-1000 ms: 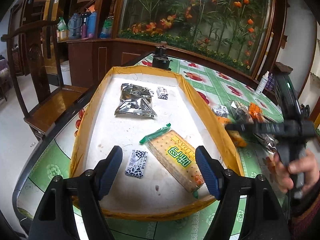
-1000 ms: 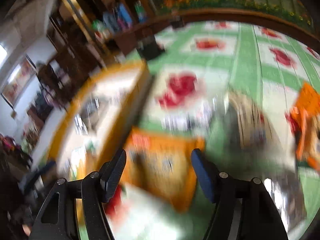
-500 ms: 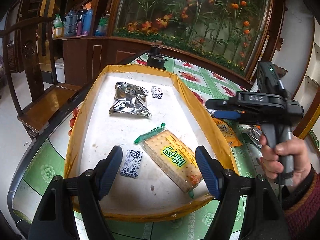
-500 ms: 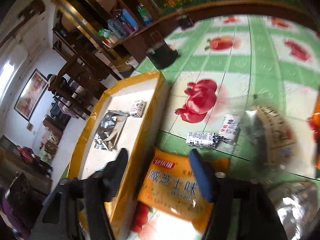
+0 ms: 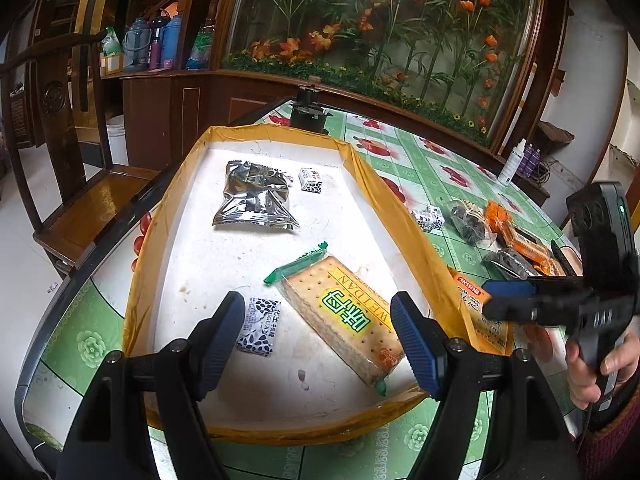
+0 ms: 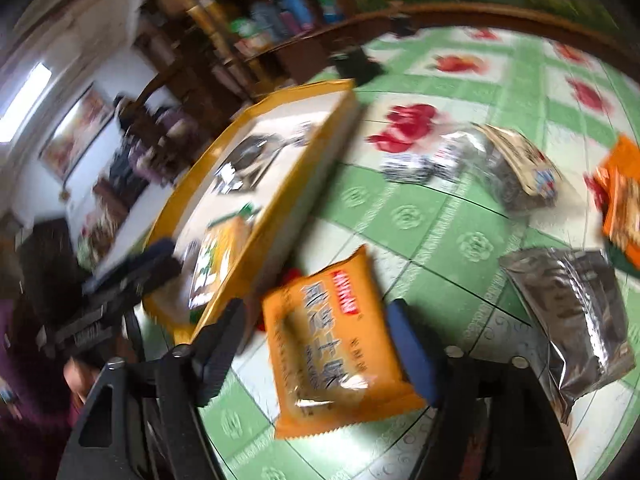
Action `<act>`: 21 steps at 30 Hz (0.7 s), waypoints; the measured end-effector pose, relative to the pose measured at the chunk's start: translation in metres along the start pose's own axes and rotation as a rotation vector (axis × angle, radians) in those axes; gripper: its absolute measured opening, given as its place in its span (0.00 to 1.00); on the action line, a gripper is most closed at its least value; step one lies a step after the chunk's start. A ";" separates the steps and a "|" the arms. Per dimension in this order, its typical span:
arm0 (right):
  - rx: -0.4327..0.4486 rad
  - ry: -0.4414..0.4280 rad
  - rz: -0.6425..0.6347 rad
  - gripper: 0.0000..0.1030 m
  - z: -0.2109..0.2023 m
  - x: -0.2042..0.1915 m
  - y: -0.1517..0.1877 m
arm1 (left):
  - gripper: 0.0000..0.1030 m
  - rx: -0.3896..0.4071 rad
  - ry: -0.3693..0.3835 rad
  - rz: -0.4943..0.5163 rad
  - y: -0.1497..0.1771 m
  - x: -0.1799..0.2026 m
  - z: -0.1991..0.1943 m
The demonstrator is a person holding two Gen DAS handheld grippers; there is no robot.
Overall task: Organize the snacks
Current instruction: 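Move the right gripper to the orange cheese biscuit pack and grasp it, then grasp a silver foil bag with the left gripper while the right gripper holds the biscuit pack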
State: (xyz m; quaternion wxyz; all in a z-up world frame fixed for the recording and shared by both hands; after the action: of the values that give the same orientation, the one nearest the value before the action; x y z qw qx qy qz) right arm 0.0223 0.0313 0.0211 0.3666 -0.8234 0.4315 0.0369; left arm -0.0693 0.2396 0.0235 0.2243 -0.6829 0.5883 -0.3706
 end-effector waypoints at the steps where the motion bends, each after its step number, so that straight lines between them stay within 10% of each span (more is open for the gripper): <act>1: -0.019 0.034 -0.042 0.80 0.004 -0.005 0.002 | 0.72 0.003 0.002 -0.004 0.000 0.000 0.000; 12: -0.012 0.260 -0.195 0.72 0.012 -0.015 0.023 | 0.72 0.010 0.010 -0.013 0.001 -0.001 -0.001; 21: 0.303 0.106 0.061 0.72 -0.063 0.035 0.007 | 0.72 0.002 0.000 -0.011 0.001 -0.001 0.000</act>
State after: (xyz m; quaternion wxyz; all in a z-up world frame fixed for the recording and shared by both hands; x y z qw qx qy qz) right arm 0.0229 -0.0352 0.0499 0.4622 -0.7459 0.4757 -0.0611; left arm -0.0699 0.2403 0.0230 0.2232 -0.6858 0.5840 -0.3725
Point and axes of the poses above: each gripper's, at about its wrist camera, not at the fingertips, and z roughly the way its jaws point, x to its right, y to its underside, the point moved 2 cm from there along z, roughly the way its jaws point
